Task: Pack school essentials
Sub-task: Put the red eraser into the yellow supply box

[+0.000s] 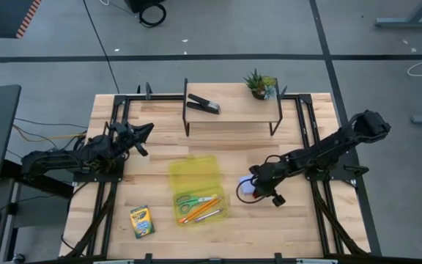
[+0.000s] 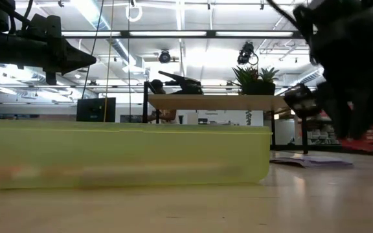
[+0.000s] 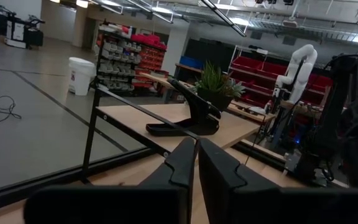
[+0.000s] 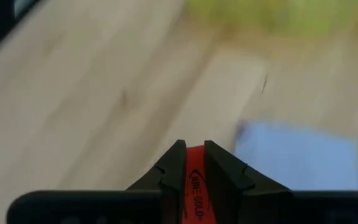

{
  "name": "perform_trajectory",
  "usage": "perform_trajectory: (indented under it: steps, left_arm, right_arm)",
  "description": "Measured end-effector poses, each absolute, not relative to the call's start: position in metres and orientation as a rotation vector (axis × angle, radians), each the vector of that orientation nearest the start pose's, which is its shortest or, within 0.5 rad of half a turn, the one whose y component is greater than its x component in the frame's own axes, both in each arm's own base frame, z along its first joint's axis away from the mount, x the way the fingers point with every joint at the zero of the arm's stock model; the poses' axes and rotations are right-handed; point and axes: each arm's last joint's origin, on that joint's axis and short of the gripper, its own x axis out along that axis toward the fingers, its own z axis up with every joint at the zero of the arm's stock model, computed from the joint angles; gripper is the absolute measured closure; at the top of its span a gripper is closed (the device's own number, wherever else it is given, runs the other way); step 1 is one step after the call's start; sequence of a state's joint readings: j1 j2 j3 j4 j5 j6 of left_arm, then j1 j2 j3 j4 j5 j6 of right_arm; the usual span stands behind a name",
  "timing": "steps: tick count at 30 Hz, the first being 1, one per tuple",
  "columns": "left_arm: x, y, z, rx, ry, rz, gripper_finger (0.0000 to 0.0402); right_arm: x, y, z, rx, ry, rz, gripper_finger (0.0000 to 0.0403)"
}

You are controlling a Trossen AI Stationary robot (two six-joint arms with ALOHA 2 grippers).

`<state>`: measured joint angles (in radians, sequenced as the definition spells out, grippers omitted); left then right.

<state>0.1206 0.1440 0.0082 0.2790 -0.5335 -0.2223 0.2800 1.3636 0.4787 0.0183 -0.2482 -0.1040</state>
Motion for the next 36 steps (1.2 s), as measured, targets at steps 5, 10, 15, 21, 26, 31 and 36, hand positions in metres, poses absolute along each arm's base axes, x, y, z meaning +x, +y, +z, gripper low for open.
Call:
perform_trajectory:
  steps: [5, 10, 15, 21, 26, 31, 36]
  left_arm:
    - [0.099, 0.027, 0.181, -0.244, -0.215, 0.634, 0.0368]
    - [0.099, 0.027, 0.181, -0.244, -0.216, 0.635, 0.0363]
    - [0.099, 0.027, 0.181, -0.244, -0.216, 0.635, 0.0369]
    - [0.099, 0.027, 0.181, -0.244, -0.215, 0.635, 0.0372]
    - [0.099, 0.027, 0.181, -0.244, -0.215, 0.635, 0.0364]
    - [0.099, 0.027, 0.181, -0.244, -0.214, 0.635, 0.0365]
    - [0.099, 0.027, 0.181, -0.244, -0.215, 0.635, 0.0373]
  right_arm:
    - [0.239, 0.081, 0.167, -0.14, 0.719, 0.51, 0.0344]
    - [0.259, 0.089, 0.195, -0.146, 0.562, 0.45, 0.0344]
    - [0.285, 0.096, 0.201, -0.142, 0.509, 0.421, 0.0344]
    - [0.313, 0.105, 0.177, -0.099, 0.631, 0.405, 0.0342]
    - [0.312, 0.103, 0.17, -0.061, 0.66, 0.483, 0.0328]
    - [0.301, 0.095, 0.165, -0.057, 0.711, 0.473, 0.0301]
    - [0.289, 0.092, 0.148, -0.062, 0.772, 0.476, 0.0264]
